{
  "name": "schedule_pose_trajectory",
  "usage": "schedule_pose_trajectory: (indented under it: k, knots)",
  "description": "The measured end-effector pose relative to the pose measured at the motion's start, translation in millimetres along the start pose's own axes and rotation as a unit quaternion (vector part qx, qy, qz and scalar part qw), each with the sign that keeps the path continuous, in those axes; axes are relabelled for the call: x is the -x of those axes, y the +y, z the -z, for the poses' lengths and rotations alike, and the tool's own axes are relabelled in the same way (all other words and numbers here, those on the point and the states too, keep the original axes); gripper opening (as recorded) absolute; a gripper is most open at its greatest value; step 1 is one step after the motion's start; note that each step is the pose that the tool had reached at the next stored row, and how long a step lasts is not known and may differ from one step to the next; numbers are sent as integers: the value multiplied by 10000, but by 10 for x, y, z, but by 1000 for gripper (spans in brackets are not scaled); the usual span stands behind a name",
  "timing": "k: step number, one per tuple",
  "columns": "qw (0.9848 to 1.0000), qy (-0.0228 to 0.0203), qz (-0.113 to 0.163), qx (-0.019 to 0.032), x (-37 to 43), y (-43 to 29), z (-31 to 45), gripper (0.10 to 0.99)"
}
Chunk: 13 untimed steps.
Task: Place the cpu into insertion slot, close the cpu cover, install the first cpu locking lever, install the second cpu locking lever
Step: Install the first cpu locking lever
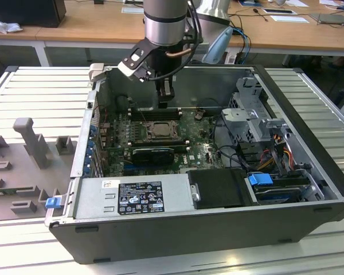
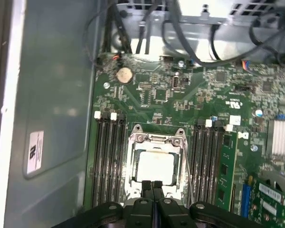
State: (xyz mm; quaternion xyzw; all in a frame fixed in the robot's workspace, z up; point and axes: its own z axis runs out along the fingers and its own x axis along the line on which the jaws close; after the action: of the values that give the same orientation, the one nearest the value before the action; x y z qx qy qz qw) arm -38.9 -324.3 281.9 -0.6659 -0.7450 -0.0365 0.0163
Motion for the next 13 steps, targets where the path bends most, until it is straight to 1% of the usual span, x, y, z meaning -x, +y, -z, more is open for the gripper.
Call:
schedule_pose_trajectory:
  k: [1, 2, 3, 6, 8, 10, 12, 13]
  knots:
    - [10000, 3, 90, -7, 0, 0, 0, 106]
    - [9997, 8, 261, -19, 0, 0, -3, 106]
    - [9993, 12, 377, -27, 1, 0, -7, 106]
    - [9983, 18, 577, -43, 1, -3, -10, 106]
    - [9973, 24, 733, -54, 1, -4, -11, 106]
    - [9958, 30, 916, -67, 1, -4, -12, 106]
    - [9937, 36, 1114, -82, 1, -4, -12, 106]
    - [9921, 41, 1248, -91, 1, -4, -12, 106]
